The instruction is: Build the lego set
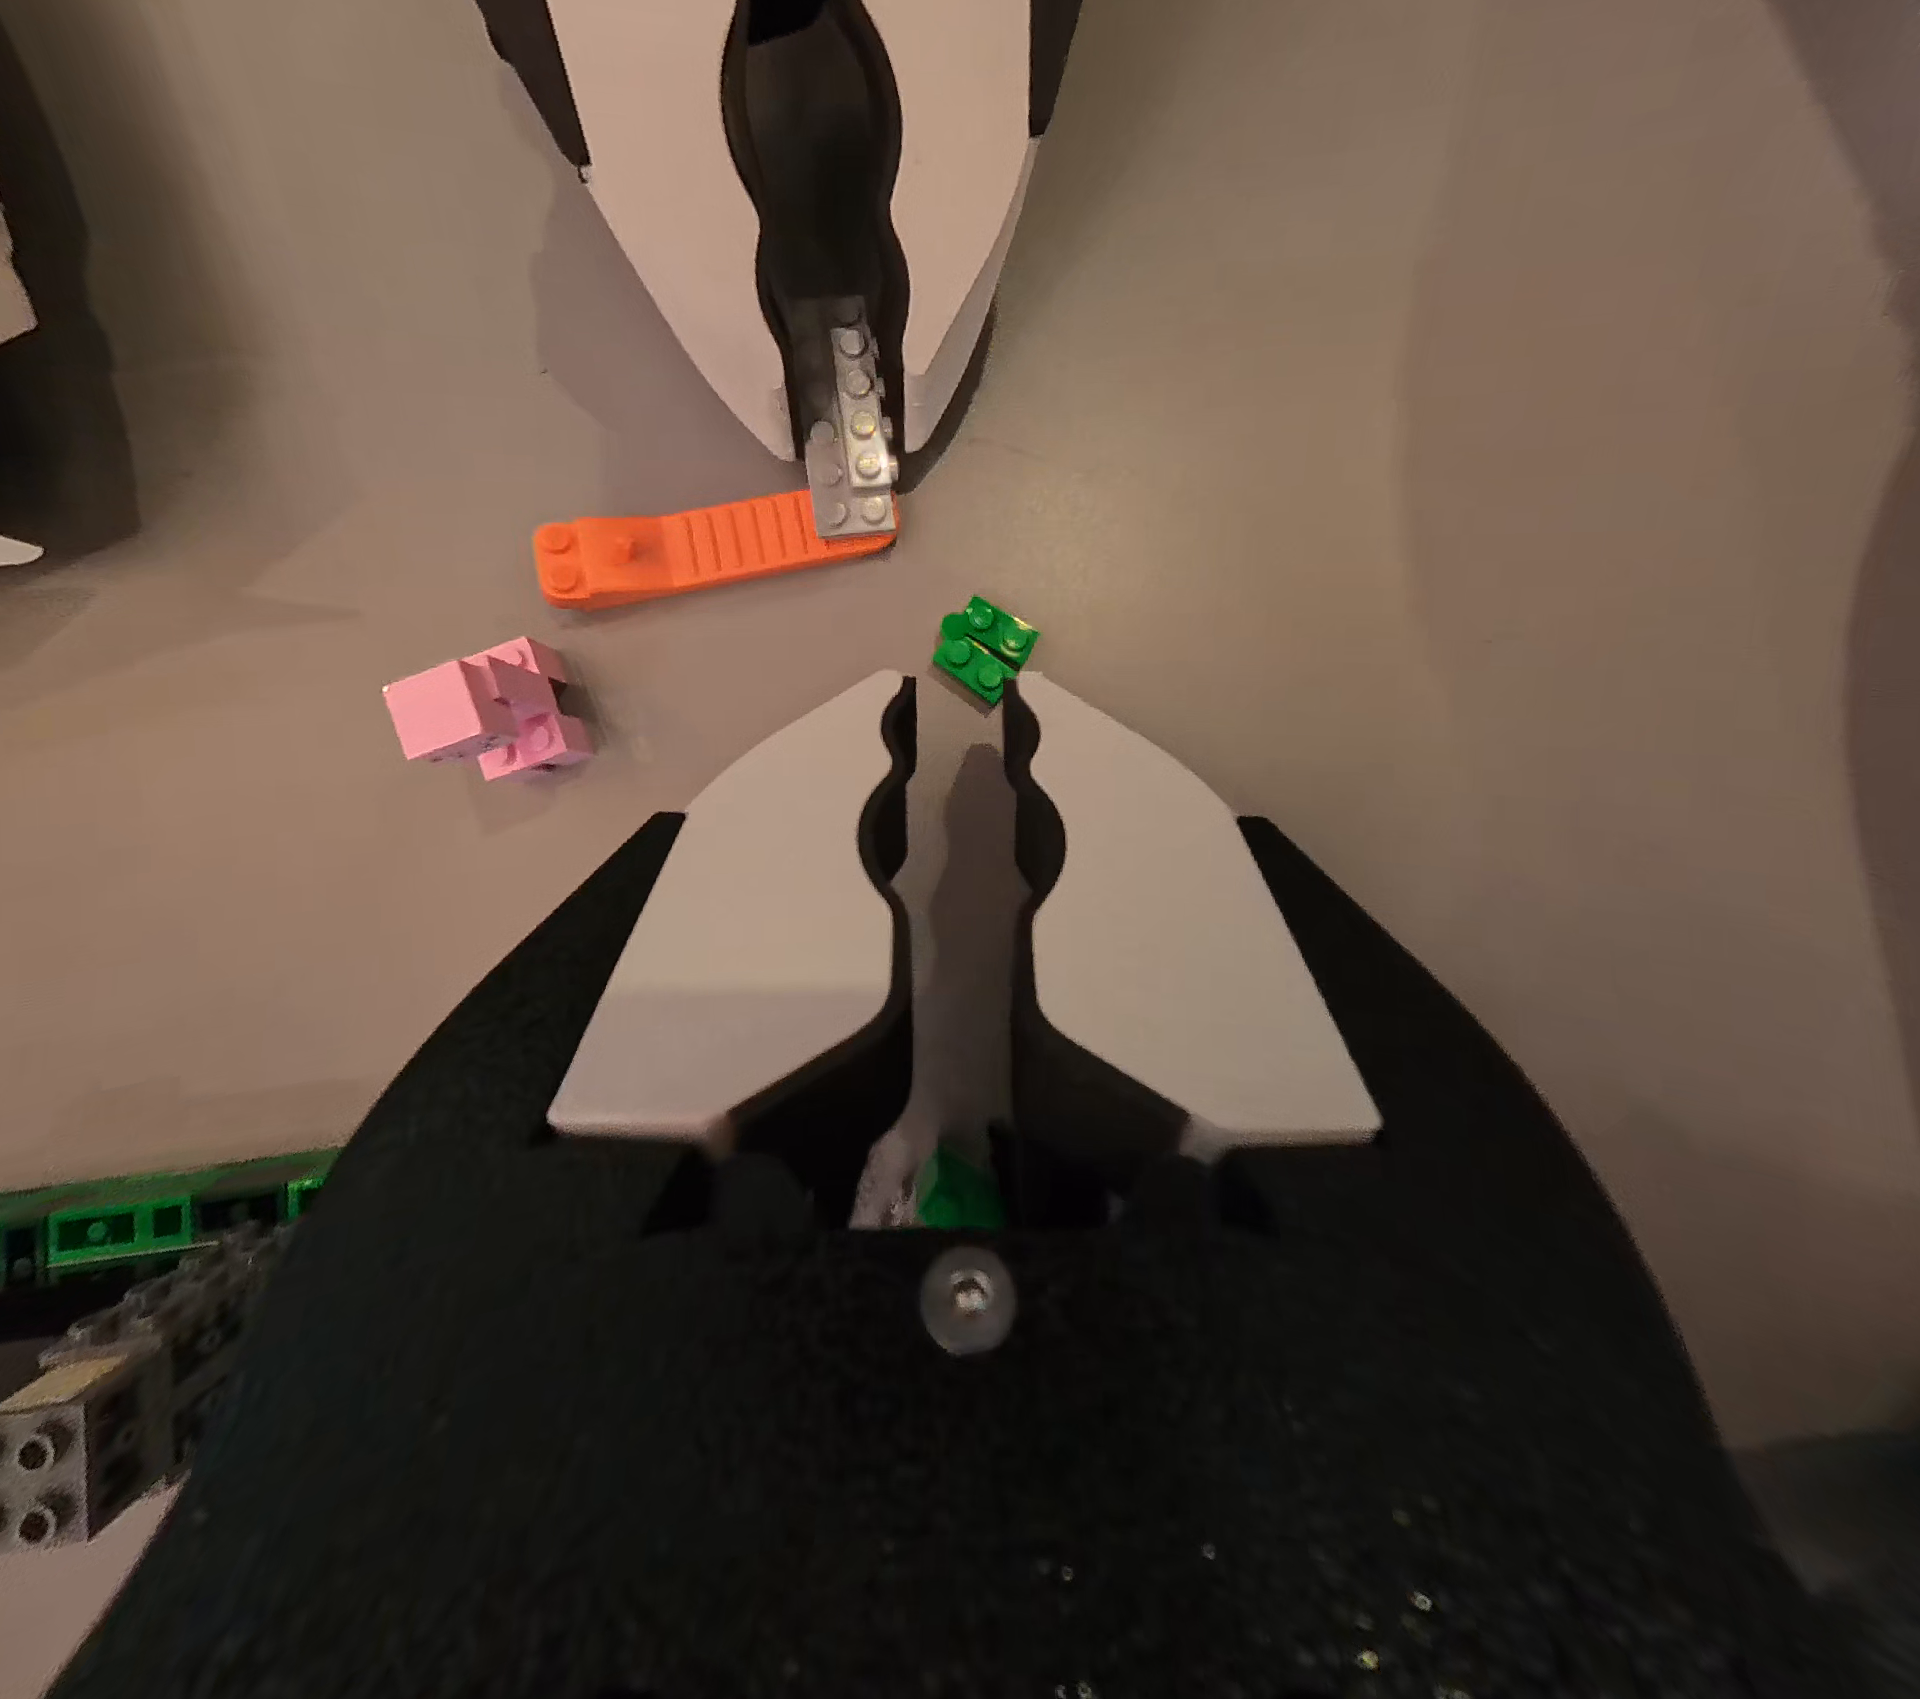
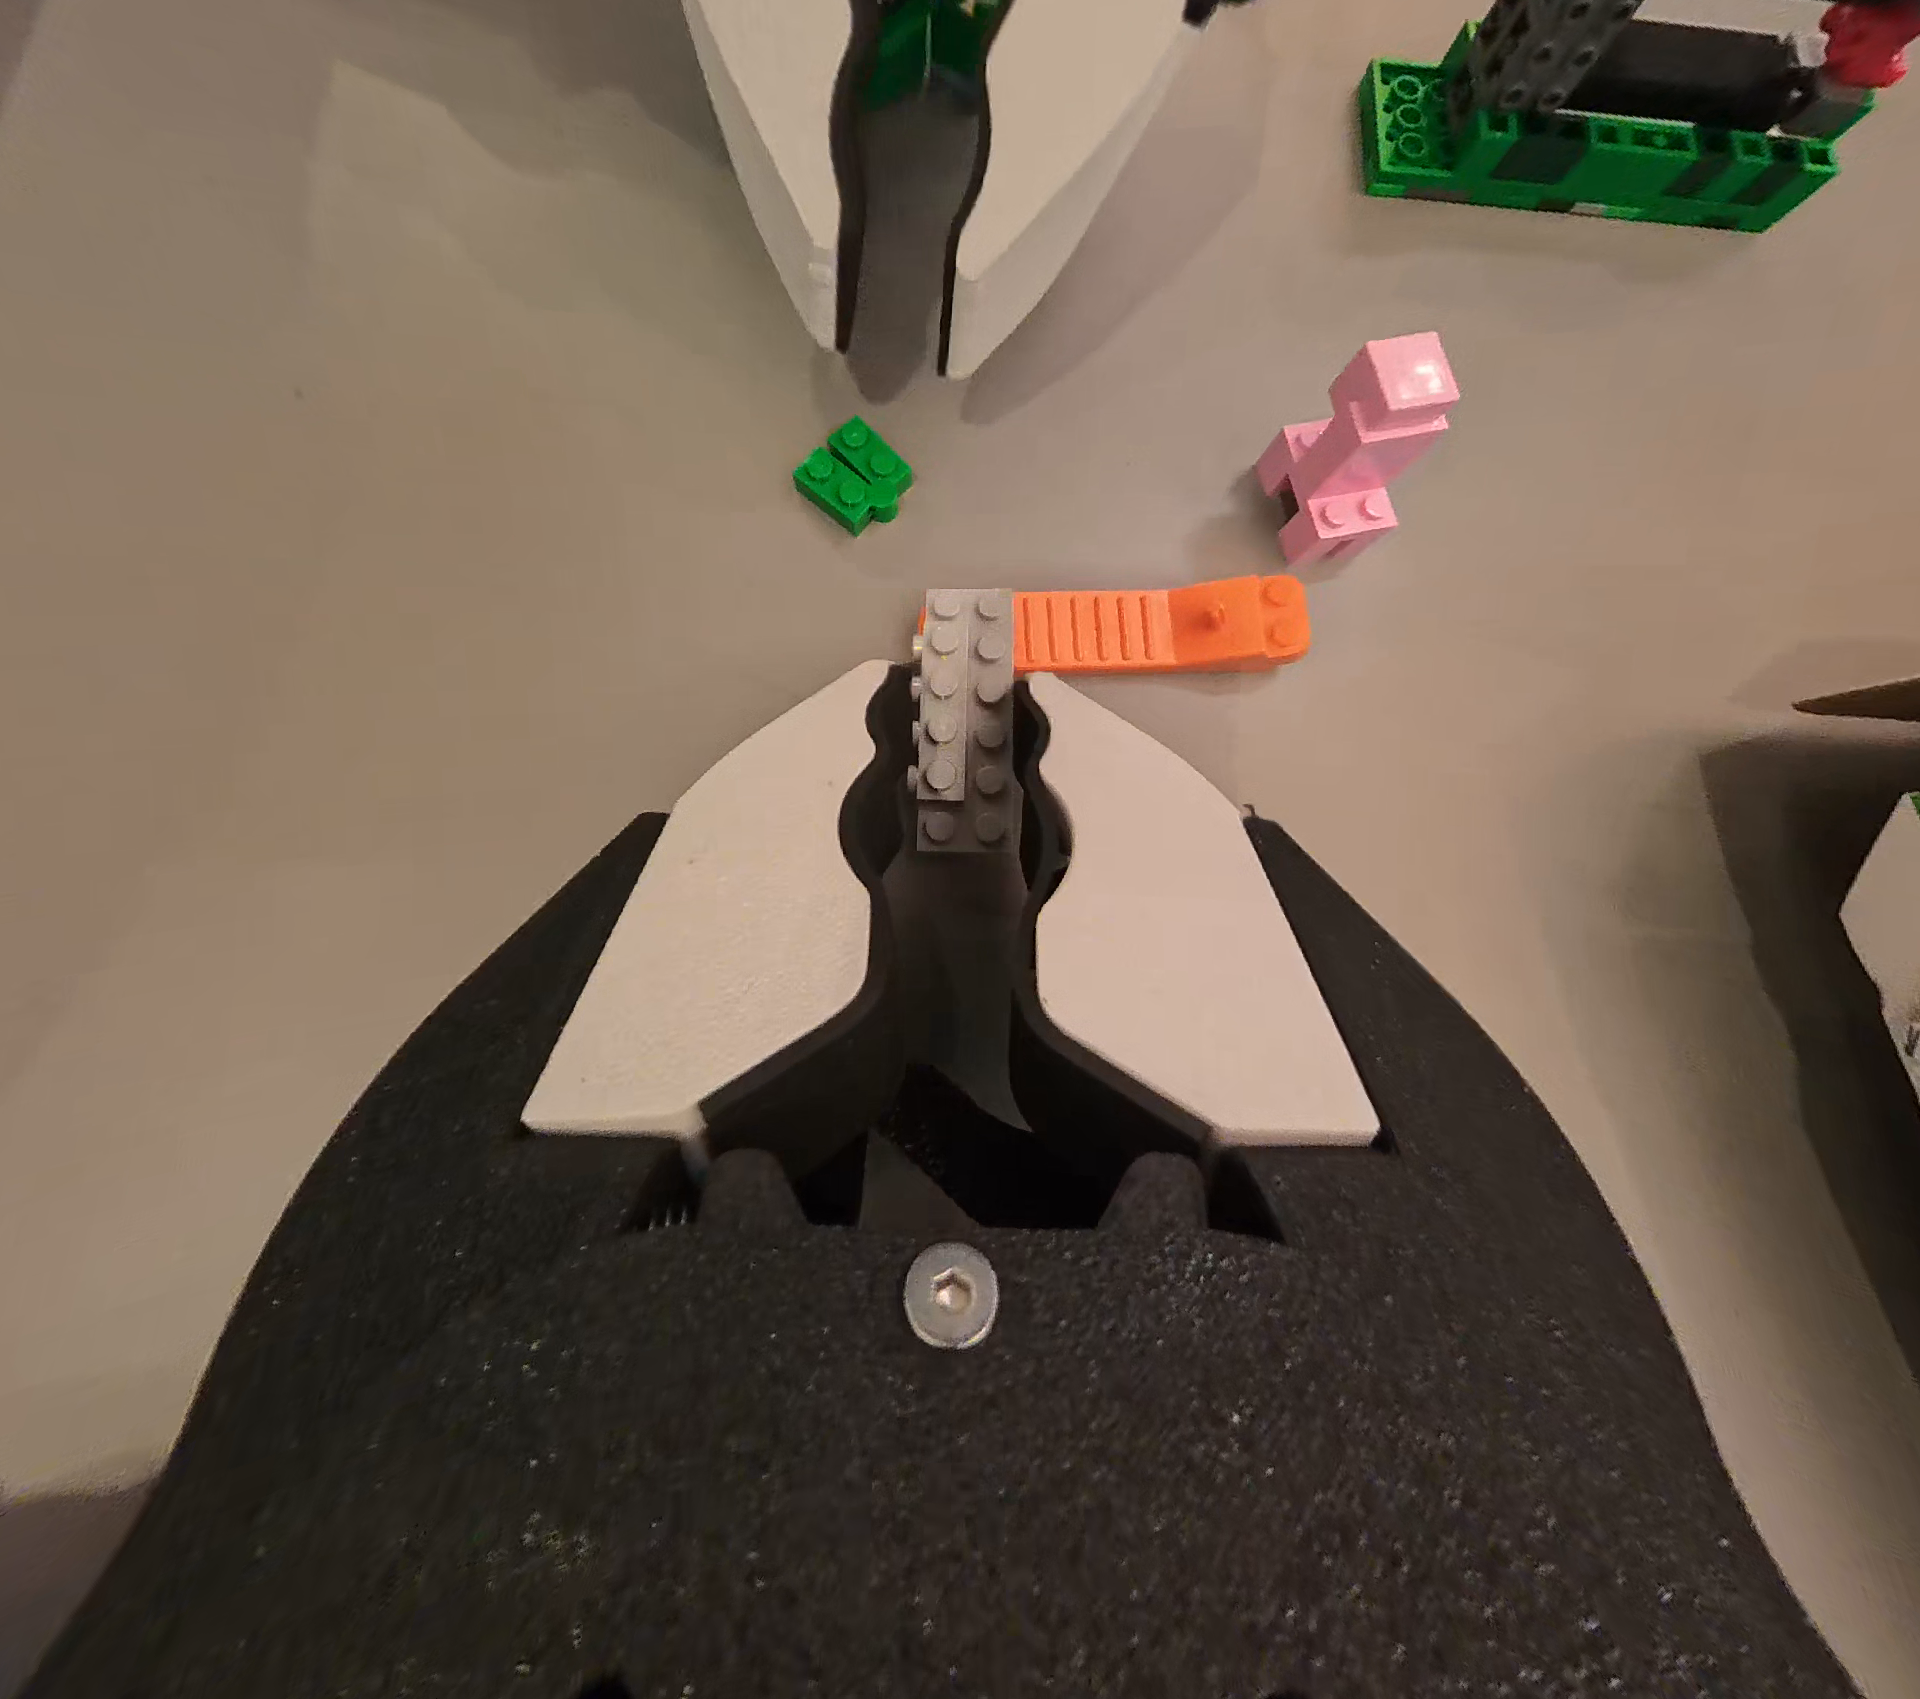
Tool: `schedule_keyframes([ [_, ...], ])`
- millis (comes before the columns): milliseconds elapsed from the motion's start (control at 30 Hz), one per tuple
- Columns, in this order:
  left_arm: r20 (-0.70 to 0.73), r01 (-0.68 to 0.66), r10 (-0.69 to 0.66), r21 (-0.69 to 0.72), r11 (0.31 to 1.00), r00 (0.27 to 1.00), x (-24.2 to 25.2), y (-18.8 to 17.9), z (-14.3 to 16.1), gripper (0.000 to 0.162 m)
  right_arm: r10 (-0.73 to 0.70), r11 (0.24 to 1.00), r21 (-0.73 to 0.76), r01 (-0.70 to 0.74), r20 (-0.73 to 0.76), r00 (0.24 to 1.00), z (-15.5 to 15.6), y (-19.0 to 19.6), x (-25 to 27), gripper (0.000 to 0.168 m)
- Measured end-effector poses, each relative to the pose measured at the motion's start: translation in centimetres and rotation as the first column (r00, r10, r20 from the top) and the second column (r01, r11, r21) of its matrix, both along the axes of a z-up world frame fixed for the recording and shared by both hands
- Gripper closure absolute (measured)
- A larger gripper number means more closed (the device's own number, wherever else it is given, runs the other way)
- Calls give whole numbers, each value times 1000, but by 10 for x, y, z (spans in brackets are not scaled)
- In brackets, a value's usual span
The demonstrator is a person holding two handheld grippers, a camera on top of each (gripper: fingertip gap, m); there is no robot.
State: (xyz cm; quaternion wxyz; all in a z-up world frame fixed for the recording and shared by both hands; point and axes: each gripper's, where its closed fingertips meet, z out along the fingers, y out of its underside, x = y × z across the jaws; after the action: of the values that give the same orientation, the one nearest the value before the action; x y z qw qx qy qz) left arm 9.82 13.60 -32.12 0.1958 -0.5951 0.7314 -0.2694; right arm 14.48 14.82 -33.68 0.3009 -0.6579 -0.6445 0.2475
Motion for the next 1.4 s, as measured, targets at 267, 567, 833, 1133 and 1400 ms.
schedule_keyframes([
  [267, -23, 40, -39, 38, 998, 999, 6, -3, -11, 142, 31, 999, 7, -31, 27, 999, -5, 1, -1, 150],
  [567, -63, 79, -73, 87, 993, 995, 7, -4, -21, 140, 29, 999, 26, -29, 28, 999, -5, 2, -1, 150],
  [833, -66, 165, -156, 179, 970, 986, 11, -10, -21, 142, 25, 999, 24, -26, 34, 999, -6, 2, -1, 150],
  [1133, -56, 159, -154, 108, 981, 986, 11, -15, -22, 144, 29, 999, 36, -31, 38, 999, -6, 1, -4, 148],
  [1400, -18, 109, -108, 122, 987, 994, 12, -7, -14, 144, -4, 998, 65, 3, 22, 1000, 0, 4, -2, 142],
])
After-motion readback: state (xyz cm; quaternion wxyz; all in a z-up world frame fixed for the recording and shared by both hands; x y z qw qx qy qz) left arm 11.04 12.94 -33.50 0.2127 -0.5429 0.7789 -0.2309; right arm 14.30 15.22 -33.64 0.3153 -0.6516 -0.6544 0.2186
